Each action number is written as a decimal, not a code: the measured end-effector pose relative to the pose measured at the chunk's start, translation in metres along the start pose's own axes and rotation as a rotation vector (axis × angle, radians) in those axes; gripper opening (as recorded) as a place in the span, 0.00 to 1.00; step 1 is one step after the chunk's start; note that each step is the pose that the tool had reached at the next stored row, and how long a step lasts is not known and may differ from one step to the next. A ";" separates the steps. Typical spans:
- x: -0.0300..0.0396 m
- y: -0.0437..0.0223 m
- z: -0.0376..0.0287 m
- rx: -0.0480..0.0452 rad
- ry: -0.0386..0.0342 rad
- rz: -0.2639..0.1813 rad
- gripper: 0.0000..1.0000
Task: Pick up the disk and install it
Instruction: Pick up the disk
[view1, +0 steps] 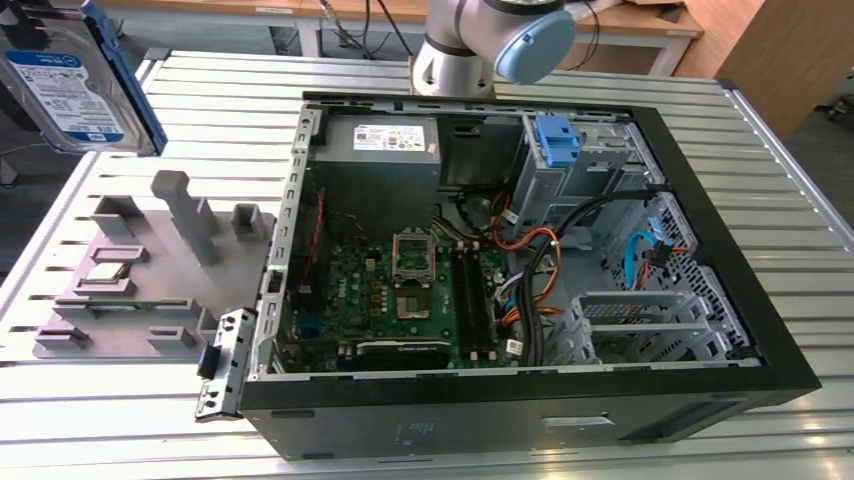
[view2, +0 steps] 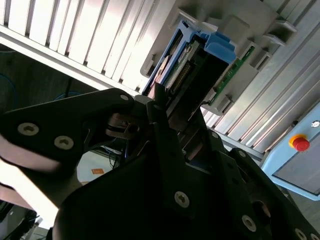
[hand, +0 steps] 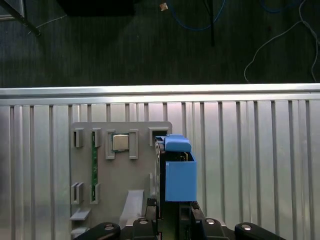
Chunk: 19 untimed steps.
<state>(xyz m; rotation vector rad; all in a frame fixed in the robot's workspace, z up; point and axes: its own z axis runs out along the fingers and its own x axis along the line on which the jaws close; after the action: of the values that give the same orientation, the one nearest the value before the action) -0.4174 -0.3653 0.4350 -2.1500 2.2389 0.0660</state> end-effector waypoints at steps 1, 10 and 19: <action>-0.0001 0.0000 -0.0019 0.0000 -0.0001 0.000 0.35; -0.0010 0.0001 -0.0174 0.0000 -0.0014 0.000 0.35; -0.0016 0.0001 -0.0278 0.0000 -0.0020 0.000 0.35</action>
<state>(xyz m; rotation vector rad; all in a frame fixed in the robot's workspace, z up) -0.4173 -0.3653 0.4628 -2.1489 2.2378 0.0682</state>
